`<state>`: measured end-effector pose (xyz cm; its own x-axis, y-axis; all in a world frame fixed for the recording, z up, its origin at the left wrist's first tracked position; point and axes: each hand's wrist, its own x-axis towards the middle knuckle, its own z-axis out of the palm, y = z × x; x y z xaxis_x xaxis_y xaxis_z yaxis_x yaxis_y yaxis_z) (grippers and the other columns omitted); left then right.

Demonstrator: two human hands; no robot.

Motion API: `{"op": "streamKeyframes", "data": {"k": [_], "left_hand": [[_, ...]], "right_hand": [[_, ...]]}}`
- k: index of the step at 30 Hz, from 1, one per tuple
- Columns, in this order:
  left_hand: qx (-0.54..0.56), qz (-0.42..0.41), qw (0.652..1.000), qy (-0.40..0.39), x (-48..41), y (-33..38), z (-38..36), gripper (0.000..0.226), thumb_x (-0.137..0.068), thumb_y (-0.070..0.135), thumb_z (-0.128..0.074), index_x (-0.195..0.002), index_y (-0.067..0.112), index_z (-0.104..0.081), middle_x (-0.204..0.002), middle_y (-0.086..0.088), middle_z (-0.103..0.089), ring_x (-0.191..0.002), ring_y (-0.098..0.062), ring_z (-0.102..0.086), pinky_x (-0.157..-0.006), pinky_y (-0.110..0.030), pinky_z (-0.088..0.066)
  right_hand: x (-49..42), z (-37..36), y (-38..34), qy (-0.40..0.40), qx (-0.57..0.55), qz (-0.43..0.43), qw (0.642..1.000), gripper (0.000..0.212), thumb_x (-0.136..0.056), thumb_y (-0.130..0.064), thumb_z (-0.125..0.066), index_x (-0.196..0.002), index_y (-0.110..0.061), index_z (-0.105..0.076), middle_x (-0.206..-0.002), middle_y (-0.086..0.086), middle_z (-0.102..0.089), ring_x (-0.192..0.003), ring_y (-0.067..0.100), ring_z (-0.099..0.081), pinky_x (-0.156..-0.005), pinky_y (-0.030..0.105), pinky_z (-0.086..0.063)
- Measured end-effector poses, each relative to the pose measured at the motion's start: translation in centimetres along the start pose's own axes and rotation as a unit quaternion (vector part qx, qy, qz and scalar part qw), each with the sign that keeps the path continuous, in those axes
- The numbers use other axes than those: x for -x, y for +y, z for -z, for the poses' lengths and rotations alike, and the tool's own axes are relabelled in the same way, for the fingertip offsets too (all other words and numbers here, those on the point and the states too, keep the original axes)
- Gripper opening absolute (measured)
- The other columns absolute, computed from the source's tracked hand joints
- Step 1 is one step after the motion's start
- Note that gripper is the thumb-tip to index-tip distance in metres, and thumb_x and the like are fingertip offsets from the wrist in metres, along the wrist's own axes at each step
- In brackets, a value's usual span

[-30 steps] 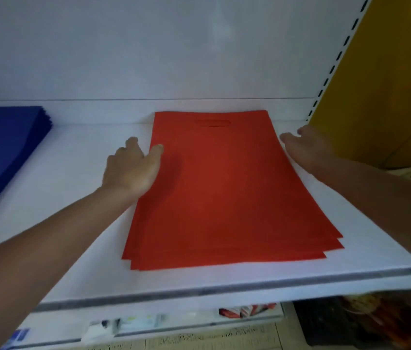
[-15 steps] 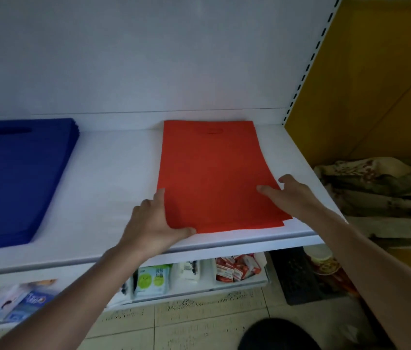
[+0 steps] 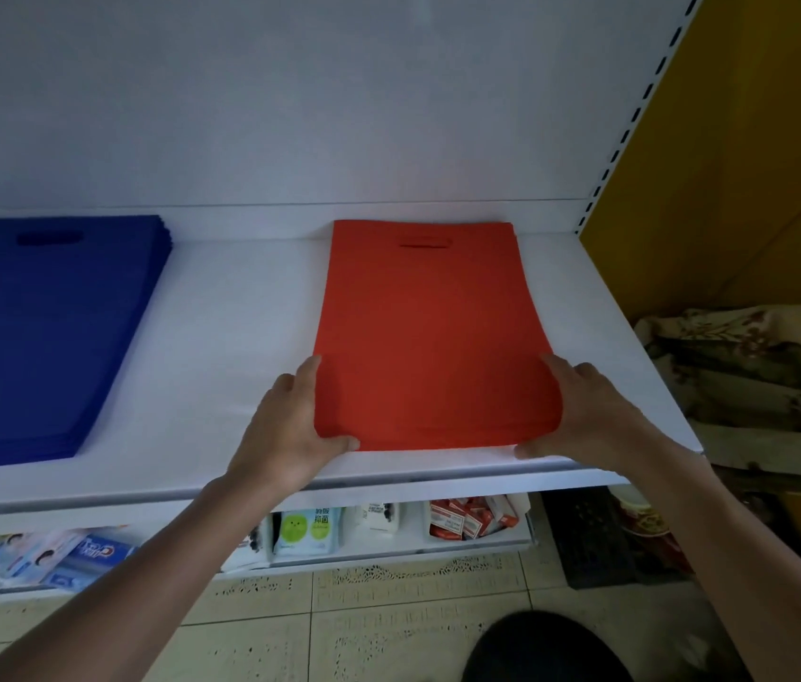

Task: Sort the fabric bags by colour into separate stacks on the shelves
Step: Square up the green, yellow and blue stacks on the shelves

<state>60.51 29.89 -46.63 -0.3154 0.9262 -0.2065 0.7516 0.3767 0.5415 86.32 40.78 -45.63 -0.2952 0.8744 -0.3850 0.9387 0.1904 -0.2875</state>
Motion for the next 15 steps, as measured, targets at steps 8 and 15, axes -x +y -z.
{"op": "streamKeyframes", "data": {"k": [8,15], "left_hand": [[-0.048,-0.029,0.998,-0.024,-0.3,0.5,-0.3,0.106,-0.068,0.046,-0.076,-0.147,0.025,-0.008,-0.13,-0.006,-0.042,-0.123,-0.022,-0.04,-0.1,-0.036,-0.039],[-0.036,-0.025,0.999,-0.012,-0.6,0.8,-0.3,0.1,-0.072,0.041,-0.075,-0.146,0.025,-0.011,-0.13,-0.006,-0.045,-0.119,-0.021,-0.043,-0.098,-0.037,-0.042]], "right_hand": [[-0.8,0.4,0.9,-0.014,-0.061,-0.006,0.998,0.117,-0.056,-0.047,-0.084,-0.145,-0.03,-0.01,-0.138,0.006,-0.034,-0.127,0.027,-0.036,-0.103,0.046,-0.039],[-1.2,0.7,0.7,0.01,-0.072,-0.005,0.997,0.114,-0.056,-0.046,-0.085,-0.143,-0.028,-0.015,-0.137,0.007,-0.037,-0.124,0.028,-0.041,-0.099,0.043,-0.04]]}}
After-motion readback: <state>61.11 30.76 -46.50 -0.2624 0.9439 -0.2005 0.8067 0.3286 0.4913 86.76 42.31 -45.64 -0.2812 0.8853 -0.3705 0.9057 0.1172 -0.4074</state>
